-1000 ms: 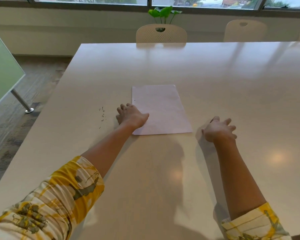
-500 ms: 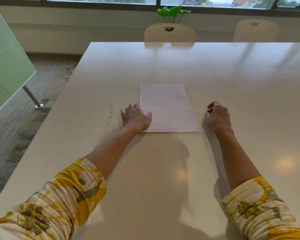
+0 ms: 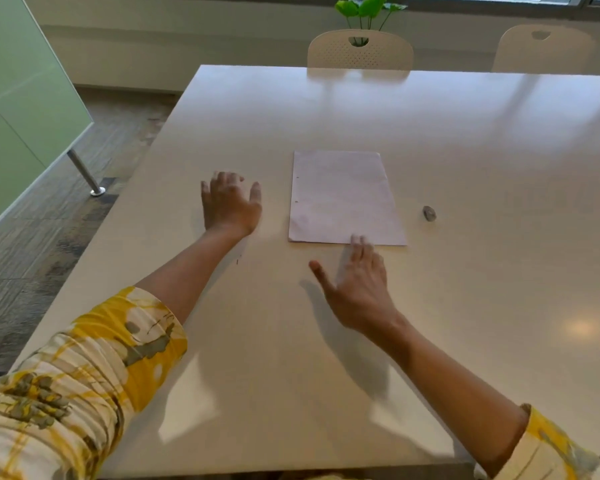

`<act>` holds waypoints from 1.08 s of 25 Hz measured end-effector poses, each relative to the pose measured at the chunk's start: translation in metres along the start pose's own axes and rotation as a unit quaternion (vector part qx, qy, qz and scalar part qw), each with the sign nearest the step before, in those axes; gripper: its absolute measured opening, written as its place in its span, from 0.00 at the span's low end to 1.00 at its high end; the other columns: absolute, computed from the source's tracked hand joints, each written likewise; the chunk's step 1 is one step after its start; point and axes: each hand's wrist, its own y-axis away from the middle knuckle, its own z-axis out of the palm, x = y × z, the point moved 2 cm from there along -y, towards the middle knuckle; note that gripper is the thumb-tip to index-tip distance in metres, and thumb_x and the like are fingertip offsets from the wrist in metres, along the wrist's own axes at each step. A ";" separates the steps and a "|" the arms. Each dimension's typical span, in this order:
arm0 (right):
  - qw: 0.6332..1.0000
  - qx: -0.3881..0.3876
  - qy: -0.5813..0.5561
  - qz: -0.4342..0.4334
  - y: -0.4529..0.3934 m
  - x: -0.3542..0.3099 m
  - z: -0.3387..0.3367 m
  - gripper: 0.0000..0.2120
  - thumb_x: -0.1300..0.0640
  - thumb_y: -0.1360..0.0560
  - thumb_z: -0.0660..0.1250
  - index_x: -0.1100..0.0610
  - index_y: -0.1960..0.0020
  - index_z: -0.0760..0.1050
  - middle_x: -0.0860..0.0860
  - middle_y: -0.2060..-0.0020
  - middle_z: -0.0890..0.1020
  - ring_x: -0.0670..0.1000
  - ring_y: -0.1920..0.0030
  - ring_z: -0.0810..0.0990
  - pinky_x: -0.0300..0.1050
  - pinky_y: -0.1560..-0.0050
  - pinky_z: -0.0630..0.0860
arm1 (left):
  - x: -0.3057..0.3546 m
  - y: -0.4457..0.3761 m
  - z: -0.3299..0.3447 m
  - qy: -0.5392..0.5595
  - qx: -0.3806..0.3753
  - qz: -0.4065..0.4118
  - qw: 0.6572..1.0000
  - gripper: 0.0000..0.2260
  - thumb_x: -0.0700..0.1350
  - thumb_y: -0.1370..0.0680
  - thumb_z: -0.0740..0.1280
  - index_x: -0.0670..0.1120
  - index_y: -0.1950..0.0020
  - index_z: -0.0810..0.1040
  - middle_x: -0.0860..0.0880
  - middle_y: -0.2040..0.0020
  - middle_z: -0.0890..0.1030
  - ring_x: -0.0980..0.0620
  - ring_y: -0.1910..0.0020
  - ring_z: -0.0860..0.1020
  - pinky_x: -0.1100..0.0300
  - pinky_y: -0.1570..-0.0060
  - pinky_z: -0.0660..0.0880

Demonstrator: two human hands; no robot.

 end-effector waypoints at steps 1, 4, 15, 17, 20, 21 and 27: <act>1.000 -0.020 0.019 -0.002 0.006 -0.003 0.008 0.48 0.29 0.23 0.46 0.63 0.21 0.36 0.59 0.21 0.40 0.56 0.21 0.38 0.49 0.24 0.36 | -0.014 -0.002 -0.005 -0.015 0.006 -0.006 1.000 0.22 0.55 0.17 0.56 0.40 0.32 0.73 0.39 0.29 0.72 0.42 0.25 0.63 0.48 0.23 0.48; 0.996 -0.051 0.069 -0.003 0.012 -0.008 0.020 0.52 0.25 0.26 0.41 0.65 0.23 0.31 0.60 0.23 0.33 0.56 0.23 0.31 0.50 0.24 0.31 | -0.057 0.001 -0.014 -0.025 -0.015 -0.040 0.999 0.26 0.57 0.16 0.54 0.40 0.27 0.69 0.40 0.25 0.68 0.44 0.22 0.59 0.48 0.22 0.48; 0.987 -0.118 -0.027 -0.110 0.010 -0.115 0.061 0.44 0.31 0.21 0.40 0.63 0.23 0.31 0.59 0.22 0.33 0.54 0.23 0.31 0.49 0.23 0.33 | -0.090 0.031 -0.016 0.004 -0.048 -0.043 0.998 0.30 0.62 0.18 0.49 0.44 0.24 0.66 0.42 0.26 0.69 0.42 0.27 0.67 0.47 0.28 0.62; 0.976 -0.119 -0.117 -0.140 0.005 -0.117 0.052 0.39 0.36 0.18 0.44 0.60 0.22 0.32 0.56 0.22 0.34 0.51 0.23 0.31 0.45 0.25 0.32 | -0.091 0.029 -0.013 0.002 -0.047 -0.028 0.998 0.28 0.61 0.17 0.49 0.44 0.23 0.65 0.43 0.24 0.67 0.43 0.25 0.65 0.47 0.25 0.59; 0.992 -0.066 -0.044 -0.100 0.008 -0.098 0.044 0.44 0.32 0.21 0.43 0.61 0.23 0.28 0.57 0.25 0.29 0.54 0.25 0.25 0.48 0.27 0.28 | -0.094 0.022 -0.009 -0.008 -0.070 -0.011 0.997 0.28 0.59 0.16 0.50 0.45 0.21 0.62 0.44 0.21 0.62 0.47 0.21 0.56 0.49 0.22 0.50; 0.996 -0.066 0.007 -0.066 0.012 -0.093 0.047 0.48 0.28 0.23 0.42 0.63 0.24 0.27 0.59 0.26 0.27 0.56 0.26 0.24 0.51 0.26 0.28 | -0.095 0.019 -0.007 -0.009 -0.079 -0.008 0.997 0.29 0.60 0.16 0.50 0.45 0.21 0.61 0.45 0.20 0.61 0.48 0.20 0.54 0.50 0.22 0.49; 0.994 -0.098 0.037 -0.024 0.019 -0.129 0.080 0.51 0.25 0.26 0.38 0.64 0.25 0.26 0.60 0.25 0.28 0.57 0.25 0.26 0.53 0.23 0.33 | -0.102 0.011 -0.009 0.021 -0.098 0.036 0.994 0.29 0.61 0.17 0.51 0.44 0.21 0.60 0.45 0.20 0.61 0.49 0.20 0.54 0.50 0.22 0.53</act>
